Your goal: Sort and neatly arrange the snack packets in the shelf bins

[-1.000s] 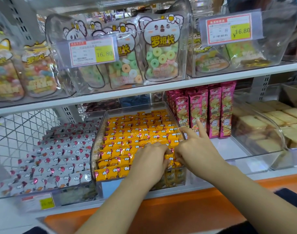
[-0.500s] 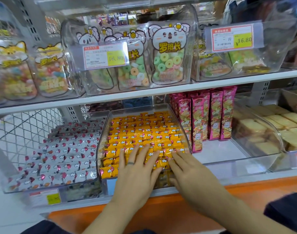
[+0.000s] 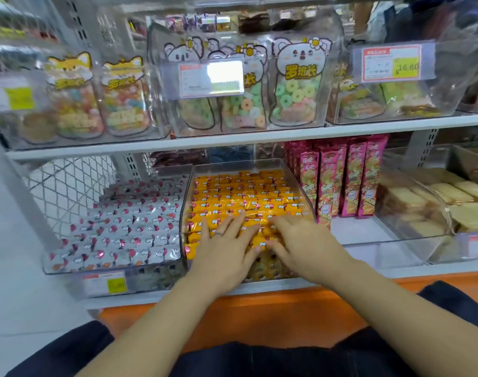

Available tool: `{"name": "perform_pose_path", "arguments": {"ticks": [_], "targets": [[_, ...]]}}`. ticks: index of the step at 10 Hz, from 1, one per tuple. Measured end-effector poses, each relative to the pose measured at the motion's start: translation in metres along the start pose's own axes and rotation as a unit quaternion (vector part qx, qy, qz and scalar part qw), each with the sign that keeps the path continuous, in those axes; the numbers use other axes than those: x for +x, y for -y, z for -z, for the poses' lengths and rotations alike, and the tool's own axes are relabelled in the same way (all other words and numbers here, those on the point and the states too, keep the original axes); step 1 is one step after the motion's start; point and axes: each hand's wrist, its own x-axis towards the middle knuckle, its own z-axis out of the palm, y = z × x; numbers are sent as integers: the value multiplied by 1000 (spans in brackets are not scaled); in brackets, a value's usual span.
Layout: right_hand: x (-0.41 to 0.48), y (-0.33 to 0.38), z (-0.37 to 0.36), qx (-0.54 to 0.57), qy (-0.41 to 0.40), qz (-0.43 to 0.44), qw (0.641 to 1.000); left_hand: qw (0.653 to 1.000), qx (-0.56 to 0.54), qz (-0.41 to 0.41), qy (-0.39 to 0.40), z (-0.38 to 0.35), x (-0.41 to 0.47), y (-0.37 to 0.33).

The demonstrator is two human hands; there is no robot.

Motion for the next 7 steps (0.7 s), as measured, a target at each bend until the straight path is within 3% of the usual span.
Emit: {"name": "perform_pose_path", "arguments": {"ticks": [1,2,4,6,7], "targets": [[1,16,-20,-22,63,6,998,992,28,10,-123,5,-17,21],[8,23,-36,-31,106,-27,993,993,36,24,-108,-1,-32,45],[19,29,-37,-18,114,-63,991,998,52,26,-28,-11,-44,55],[26,45,-33,49,90,-136,985,999,28,10,-24,-5,-48,57],[20,48,-22,44,67,-117,990,998,-24,12,-48,2,-52,57]]}}
